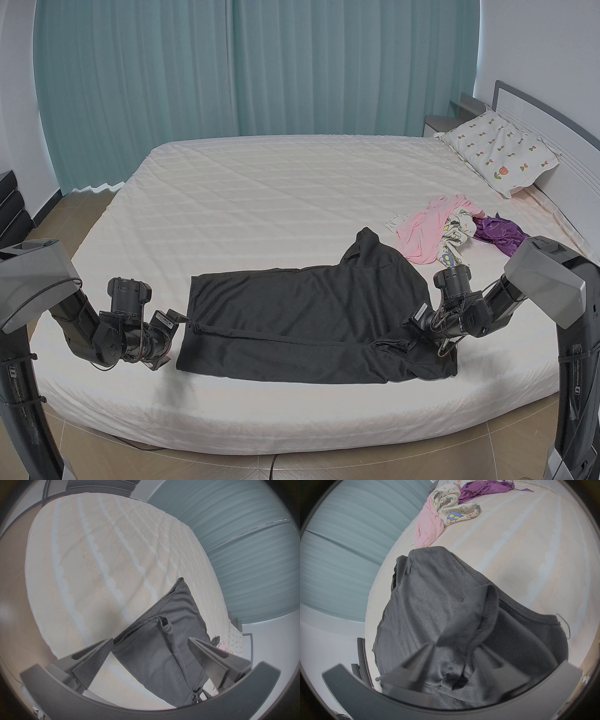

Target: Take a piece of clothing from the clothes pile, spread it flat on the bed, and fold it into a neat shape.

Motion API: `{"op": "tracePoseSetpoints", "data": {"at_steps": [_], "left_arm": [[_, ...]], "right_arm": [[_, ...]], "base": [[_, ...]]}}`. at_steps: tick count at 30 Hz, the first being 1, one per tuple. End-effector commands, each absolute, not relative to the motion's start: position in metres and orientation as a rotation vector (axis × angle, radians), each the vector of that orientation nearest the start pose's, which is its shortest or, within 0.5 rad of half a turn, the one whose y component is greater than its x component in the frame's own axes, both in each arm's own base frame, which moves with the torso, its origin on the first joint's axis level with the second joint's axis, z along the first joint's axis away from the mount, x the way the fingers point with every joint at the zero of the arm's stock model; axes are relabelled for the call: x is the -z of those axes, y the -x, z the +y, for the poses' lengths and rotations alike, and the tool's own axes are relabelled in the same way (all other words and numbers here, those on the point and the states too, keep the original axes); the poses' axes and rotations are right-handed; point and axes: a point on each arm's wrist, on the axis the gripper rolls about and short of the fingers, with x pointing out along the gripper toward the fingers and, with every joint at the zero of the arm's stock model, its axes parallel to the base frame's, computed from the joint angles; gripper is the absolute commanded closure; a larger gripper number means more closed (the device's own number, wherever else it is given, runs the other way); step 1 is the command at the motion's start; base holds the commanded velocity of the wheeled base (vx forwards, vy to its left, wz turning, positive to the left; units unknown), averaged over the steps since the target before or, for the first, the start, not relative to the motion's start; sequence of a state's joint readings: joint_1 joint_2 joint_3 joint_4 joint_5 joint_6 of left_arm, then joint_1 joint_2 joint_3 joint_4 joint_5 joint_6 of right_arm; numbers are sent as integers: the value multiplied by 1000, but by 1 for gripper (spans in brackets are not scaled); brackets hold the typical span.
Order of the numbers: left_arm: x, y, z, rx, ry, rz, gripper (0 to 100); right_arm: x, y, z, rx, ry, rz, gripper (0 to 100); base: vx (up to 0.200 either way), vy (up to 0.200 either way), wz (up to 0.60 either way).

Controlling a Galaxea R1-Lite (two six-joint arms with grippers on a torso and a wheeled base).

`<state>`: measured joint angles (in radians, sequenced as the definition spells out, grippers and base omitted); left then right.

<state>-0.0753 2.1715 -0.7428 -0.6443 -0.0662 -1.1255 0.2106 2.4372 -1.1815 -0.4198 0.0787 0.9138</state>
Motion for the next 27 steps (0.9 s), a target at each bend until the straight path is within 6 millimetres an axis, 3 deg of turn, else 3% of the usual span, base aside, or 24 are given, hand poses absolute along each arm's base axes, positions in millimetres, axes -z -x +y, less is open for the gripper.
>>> {"op": "tracePoseSetpoints", "data": {"at_steps": [1,8,18,24,27], "left_arm": [[-13,-340,-27,-322,1060,774,0],[-13,-340,-27,-321,1060,773,0],[-13,-340,-27,-321,1060,773,0],[-13,-340,-27,-321,1060,773,0],[-13,-340,-27,-321,1060,773,0]], "right_arm": [[22,-413,92,125,-798,893,100],[9,-408,95,148,-780,886,100],[-39,-394,92,135,-788,879,100],[-52,-386,99,123,-780,896,100],[-57,-373,107,127,-781,936,100]], "base": [[0,0,0],[0,0,0],[0,0,0],[0,0,0],[0,0,0]]}}
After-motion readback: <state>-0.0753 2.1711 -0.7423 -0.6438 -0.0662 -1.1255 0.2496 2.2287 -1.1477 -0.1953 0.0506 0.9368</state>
